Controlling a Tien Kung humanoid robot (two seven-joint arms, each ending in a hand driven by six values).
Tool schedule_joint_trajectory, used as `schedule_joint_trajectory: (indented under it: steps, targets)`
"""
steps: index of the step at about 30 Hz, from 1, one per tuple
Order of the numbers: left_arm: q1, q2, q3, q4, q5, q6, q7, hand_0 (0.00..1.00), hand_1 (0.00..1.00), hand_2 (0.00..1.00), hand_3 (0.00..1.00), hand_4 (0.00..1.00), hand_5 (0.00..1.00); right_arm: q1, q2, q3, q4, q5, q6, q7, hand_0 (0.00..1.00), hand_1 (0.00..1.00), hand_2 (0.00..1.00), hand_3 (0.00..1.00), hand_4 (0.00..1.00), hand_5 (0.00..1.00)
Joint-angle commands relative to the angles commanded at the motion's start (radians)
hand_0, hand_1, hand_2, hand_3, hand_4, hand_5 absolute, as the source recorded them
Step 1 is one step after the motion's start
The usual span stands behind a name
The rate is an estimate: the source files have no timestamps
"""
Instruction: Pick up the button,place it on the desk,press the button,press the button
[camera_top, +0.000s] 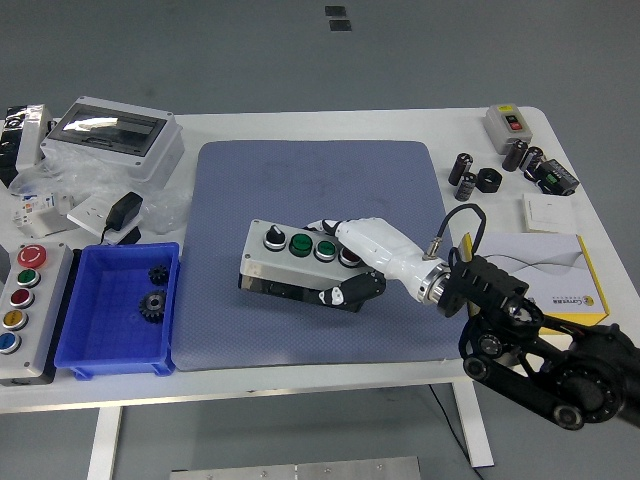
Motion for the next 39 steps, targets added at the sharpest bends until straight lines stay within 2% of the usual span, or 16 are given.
schedule_joint_trajectory:
  steps: [5, 6, 11, 12, 17, 18, 23, 24, 29, 30, 35, 36, 39]
  targets:
    - [-0.002, -0.003, 0.0, 0.0, 0.004, -0.001, 0.001, 0.631, 0.629, 0.566, 0.607, 0.675, 0.257, 0.019, 0.031, -0.03, -0.082, -0.096, -0.037, 0.043, 0.148, 0.299, 0.31, 0.243, 0.002, 0.002]
    - [-0.002, -0.003, 0.0, 0.0, 0.005, -0.001, 0.001, 0.631, 0.629, 0.566, 0.607, 0.674, 0.257, 0.022, 0.037, -0.034, -0.097, -0.113, -0.041, 0.047, 0.233, 0.348, 0.324, 0.262, 0.01, 0.002]
    - [-0.003, -0.004, 0.003, 0.0, 0.003, -0.001, 0.001, 0.631, 0.629, 0.566, 0.607, 0.674, 0.257, 0.032, 0.056, -0.059, -0.151, -0.132, -0.045, 0.052, 0.233, 0.348, 0.324, 0.262, 0.01, 0.002]
    - [-0.003, -0.004, 0.002, 0.0, 0.004, -0.001, 0.001, 0.631, 0.629, 0.566, 0.606, 0.674, 0.257, 0.032, 0.058, -0.061, -0.157, -0.129, -0.043, 0.052, 0.415, 0.442, 0.343, 0.29, 0.078, 0.002]
    - [-0.004, -0.003, 0.005, 0.0, 0.001, -0.001, 0.002, 0.631, 0.629, 0.566, 0.606, 0.674, 0.257, 0.029, 0.066, -0.052, -0.185, -0.122, -0.03, 0.047, 0.415, 0.442, 0.343, 0.29, 0.078, 0.002]
    - [-0.004, -0.003, 0.005, 0.0, 0.001, -0.001, 0.002, 0.631, 0.629, 0.565, 0.607, 0.674, 0.257, 0.028, 0.067, -0.048, -0.187, -0.122, -0.026, 0.047, 0.59, 0.51, 0.382, 0.325, 0.103, 0.002]
    - [-0.004, -0.003, 0.008, 0.0, 0.0, -0.001, 0.002, 0.631, 0.629, 0.565, 0.607, 0.674, 0.257, 0.025, 0.067, -0.032, -0.186, -0.124, -0.003, 0.04, 0.59, 0.51, 0.382, 0.325, 0.103, 0.002]
    - [-0.004, -0.003, 0.008, 0.0, -0.001, -0.001, 0.002, 0.631, 0.629, 0.565, 0.607, 0.673, 0.259, 0.024, 0.067, -0.03, -0.185, -0.124, 0.001, 0.038, 0.641, 0.544, 0.438, 0.362, 0.153, 0.002]
    - [-0.004, -0.003, 0.007, 0.0, 0.001, -0.001, 0.002, 0.631, 0.629, 0.565, 0.607, 0.673, 0.259, 0.023, 0.066, -0.023, -0.184, -0.123, 0.011, 0.034, 0.641, 0.544, 0.438, 0.362, 0.153, 0.002]
    - [-0.004, -0.002, 0.007, 0.0, 0.001, -0.001, 0.002, 0.631, 0.629, 0.566, 0.607, 0.673, 0.258, 0.023, 0.065, -0.023, -0.184, -0.124, 0.012, 0.033, 0.732, 0.664, 0.6, 0.587, 0.273, 0.011]
    - [-0.004, -0.002, 0.006, 0.0, 0.002, -0.001, 0.002, 0.631, 0.629, 0.566, 0.607, 0.673, 0.258, 0.022, 0.063, -0.024, -0.18, -0.124, 0.013, 0.032, 0.732, 0.664, 0.6, 0.587, 0.273, 0.011]
    - [-0.004, -0.002, 0.006, 0.0, 0.002, -0.001, 0.002, 0.631, 0.629, 0.565, 0.606, 0.673, 0.259, 0.022, 0.063, -0.024, -0.179, -0.123, 0.013, 0.032, 0.879, 0.799, 0.773, 0.734, 0.471, 0.002]
    - [-0.005, -0.001, 0.005, 0.0, 0.003, -0.001, 0.003, 0.631, 0.629, 0.565, 0.606, 0.673, 0.259, 0.022, 0.061, -0.025, -0.179, -0.118, 0.012, 0.031, 0.879, 0.799, 0.773, 0.734, 0.471, 0.002]
